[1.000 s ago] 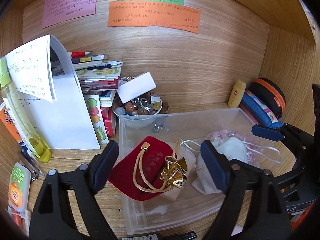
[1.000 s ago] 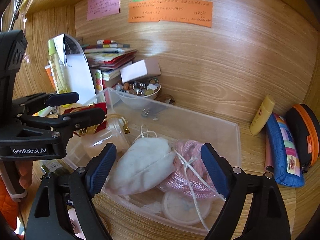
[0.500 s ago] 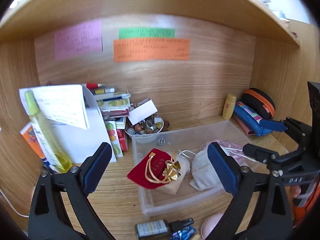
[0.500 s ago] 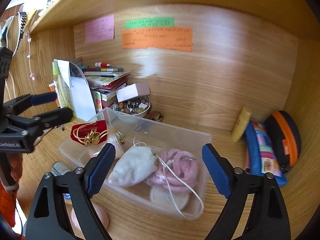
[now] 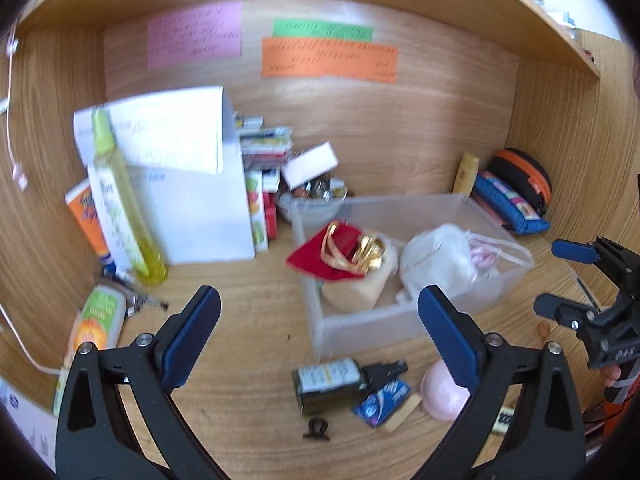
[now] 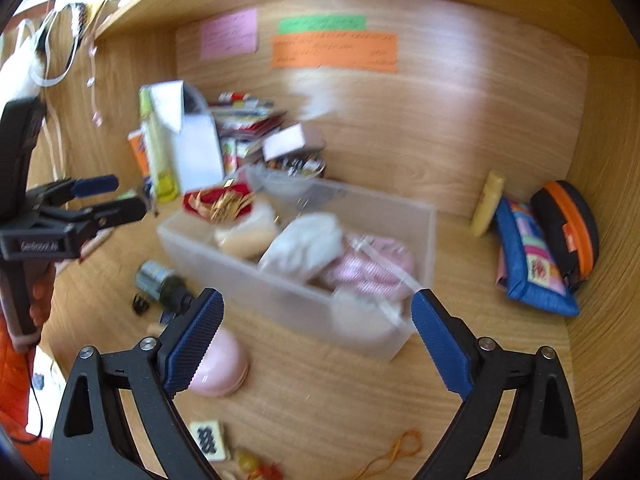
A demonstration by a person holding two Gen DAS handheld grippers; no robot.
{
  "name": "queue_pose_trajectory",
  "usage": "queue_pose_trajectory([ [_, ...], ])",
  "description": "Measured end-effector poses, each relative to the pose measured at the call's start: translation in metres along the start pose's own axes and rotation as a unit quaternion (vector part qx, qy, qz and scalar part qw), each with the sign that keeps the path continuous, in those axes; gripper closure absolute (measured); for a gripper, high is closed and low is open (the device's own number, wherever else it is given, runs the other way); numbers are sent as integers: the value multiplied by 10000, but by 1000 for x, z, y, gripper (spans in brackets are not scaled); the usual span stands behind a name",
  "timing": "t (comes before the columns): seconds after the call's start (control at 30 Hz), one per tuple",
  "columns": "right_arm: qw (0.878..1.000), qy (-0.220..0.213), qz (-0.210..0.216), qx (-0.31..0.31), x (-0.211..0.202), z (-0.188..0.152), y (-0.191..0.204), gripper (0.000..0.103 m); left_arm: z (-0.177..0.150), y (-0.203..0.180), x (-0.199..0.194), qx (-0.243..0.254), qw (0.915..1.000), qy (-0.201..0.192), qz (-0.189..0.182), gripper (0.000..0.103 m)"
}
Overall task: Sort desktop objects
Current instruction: 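Move the right gripper to the pink round lamp and close on it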
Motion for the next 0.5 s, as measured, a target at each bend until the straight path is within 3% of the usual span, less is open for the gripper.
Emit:
queue_pose_trajectory([
  [0.2, 9989, 333, 289, -175, 6, -25, 26, 9, -28, 10, 8, -128, 9991, 405, 37, 3],
  [0.5, 9939, 809, 595, -451, 23, -49, 54, 9, -63, 10, 32, -230, 9938, 1072, -211, 3],
])
Point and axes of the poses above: each gripper's, at about its wrist camera, not at the fingertips, and x roughly the way its jaws point, y to its left, z to its top, the point moved 5 cm from there along x, roughly the way its jaws point, and after that the axes turned 7 degrees about -y, right-handed, at the moved point
